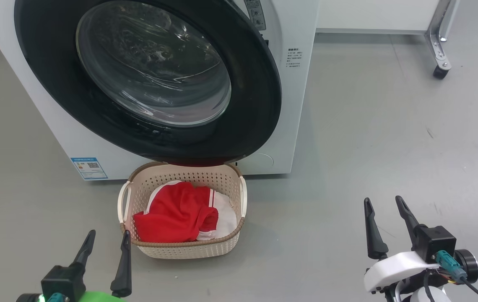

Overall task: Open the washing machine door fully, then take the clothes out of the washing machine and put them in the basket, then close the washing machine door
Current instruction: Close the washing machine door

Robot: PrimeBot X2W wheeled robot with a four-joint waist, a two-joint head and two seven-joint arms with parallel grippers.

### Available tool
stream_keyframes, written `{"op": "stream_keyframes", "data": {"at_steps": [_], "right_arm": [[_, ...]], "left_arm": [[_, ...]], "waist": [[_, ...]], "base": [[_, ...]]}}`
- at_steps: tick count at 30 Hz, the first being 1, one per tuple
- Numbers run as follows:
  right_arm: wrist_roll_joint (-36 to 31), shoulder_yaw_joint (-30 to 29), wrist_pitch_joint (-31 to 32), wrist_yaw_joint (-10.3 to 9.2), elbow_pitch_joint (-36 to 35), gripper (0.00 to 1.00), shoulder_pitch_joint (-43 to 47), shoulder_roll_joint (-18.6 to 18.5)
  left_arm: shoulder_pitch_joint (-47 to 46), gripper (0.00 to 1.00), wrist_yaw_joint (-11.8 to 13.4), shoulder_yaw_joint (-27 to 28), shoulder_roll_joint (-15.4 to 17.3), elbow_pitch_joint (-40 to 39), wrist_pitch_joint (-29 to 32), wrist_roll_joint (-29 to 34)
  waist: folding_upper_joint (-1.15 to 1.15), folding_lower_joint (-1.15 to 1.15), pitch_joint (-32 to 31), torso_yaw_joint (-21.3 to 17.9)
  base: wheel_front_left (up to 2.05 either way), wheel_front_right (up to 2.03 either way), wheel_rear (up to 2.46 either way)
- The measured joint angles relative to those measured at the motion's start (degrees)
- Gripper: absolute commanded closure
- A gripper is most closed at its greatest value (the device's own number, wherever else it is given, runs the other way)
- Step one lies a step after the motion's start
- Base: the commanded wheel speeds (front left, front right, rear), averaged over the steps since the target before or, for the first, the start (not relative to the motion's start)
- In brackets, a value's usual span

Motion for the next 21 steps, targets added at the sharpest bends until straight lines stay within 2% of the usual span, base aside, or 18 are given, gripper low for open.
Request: {"op": "stream_keyframes", "data": {"at_steps": [3, 4, 5, 6, 13, 21], "right_arm": [[0.0, -0.1, 0.0, 0.0, 0.01, 0.0, 0.0, 0.02], [0.0, -0.19, 0.0, 0.0, 0.01, 0.03, 0.0, 0.03], [0.0, -0.29, 0.0, 0.0, 0.01, 0.64, 0.0, 0.03], [0.02, -0.49, 0.0, 0.0, -0.21, 1.0, 0.0, 0.08], [0.11, -0.52, 0.0, 0.23, -0.34, 1.0, -0.02, 0.15], [0.09, 1.78, 0.0, 2.99, -0.75, 1.0, -4.58, 0.18]], "left_arm": [[-0.01, 0.0, 0.01, -0.2, -0.04, 0.19, -0.2, 0.09], [-0.01, 0.0, 0.01, -0.21, -0.04, 0.31, -0.2, 0.09], [-0.01, 0.0, 0.01, -0.2, -0.04, 0.42, -0.21, 0.09], [-0.01, 0.0, 0.02, -0.2, -0.04, 0.65, -0.26, 0.09], [-0.12, 0.0, 0.08, -0.38, -0.04, 0.91, -0.43, 0.27], [-1.24, 0.0, 0.53, -0.13, -0.08, 0.62, -0.77, 0.96]], "waist": [[0.0, 0.0, 0.0, 0.09], [0.0, 0.0, 0.0, 0.11], [0.0, 0.0, -0.01, 0.13], [0.0, 0.0, -0.01, 0.15], [0.0, 0.0, 0.33, 0.52], [0.0, 0.0, 2.14, 1.67]], "base": [[0.0, 0.0, 0.0], [0.0, 0.0, 0.0], [0.0, 0.0, 0.0], [0.0, 0.0, 0.0], [0.0, 0.0, 0.0], [0.0, 0.0, 0.0]]}}
